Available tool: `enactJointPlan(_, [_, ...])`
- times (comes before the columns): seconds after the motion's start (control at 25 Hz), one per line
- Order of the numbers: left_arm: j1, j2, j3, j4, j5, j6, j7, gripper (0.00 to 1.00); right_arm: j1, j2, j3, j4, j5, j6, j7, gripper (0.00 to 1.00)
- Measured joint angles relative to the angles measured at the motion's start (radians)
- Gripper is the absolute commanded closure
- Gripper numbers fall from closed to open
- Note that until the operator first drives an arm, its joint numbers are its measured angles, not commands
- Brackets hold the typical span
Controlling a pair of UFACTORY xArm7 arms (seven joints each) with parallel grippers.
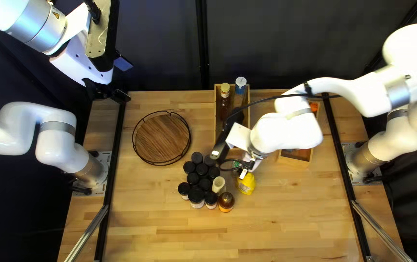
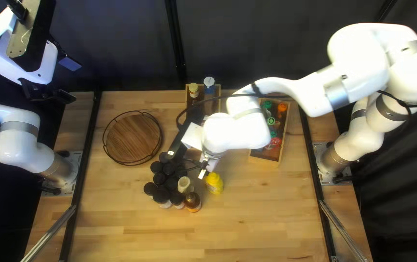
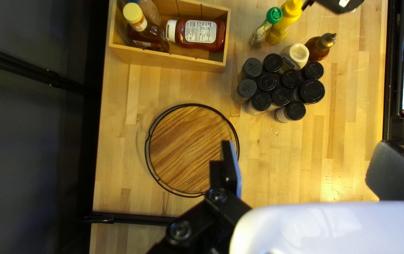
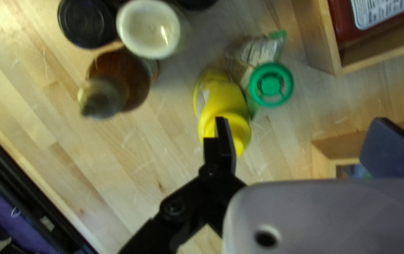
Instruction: Separate condiments, baby food and spices and place it in 3 different racks/containers
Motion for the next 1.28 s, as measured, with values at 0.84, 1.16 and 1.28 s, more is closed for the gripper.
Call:
enactJointPlan(0.84, [0.0,0.0,0.0,0.0,0.0,0.0,0.0,0.0,0.018,0.077,-0.001,0.006,0.017,0.057,0.021,1.0])
enactJointPlan(1.16, [0.0,0.0,0.0,0.0,0.0,0.0,0.0,0.0,0.025,0.377,-0.059,-0.113,0.168,0.162,-0.13,1.0])
enactJointPlan(1.28, [0.0,0.0,0.0,0.0,0.0,0.0,0.0,0.0,0.043,0.487,-0.091,-0.188,0.221,0.198,-0.166,1.0])
